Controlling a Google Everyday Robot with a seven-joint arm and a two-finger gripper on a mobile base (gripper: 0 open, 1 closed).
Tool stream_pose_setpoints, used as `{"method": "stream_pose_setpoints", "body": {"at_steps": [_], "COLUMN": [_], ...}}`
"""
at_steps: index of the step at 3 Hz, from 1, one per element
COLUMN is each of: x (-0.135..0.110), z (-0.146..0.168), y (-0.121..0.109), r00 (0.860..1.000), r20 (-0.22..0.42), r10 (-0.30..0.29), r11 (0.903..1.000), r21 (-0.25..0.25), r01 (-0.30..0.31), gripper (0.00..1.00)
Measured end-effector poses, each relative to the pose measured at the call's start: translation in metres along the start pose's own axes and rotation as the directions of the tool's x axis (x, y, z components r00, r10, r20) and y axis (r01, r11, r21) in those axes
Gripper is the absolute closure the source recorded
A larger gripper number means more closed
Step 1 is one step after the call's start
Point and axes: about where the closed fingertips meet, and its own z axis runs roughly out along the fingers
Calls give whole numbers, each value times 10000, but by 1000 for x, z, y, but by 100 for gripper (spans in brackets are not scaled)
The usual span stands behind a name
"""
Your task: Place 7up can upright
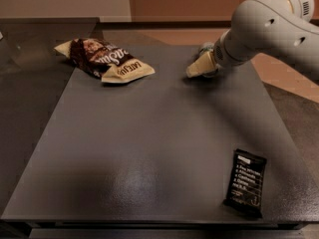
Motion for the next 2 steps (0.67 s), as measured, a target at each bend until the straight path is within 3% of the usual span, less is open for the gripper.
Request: {"method": "stream_pose_setpoints", "body": {"at_steps": [2], "x": [-4], "z": [33], "y": [-11], "r00": [9976], "r20": [-432], "r10": [546], "r11": [9985], "r21": [-15], "r01": [-547], "gripper": [0]}}
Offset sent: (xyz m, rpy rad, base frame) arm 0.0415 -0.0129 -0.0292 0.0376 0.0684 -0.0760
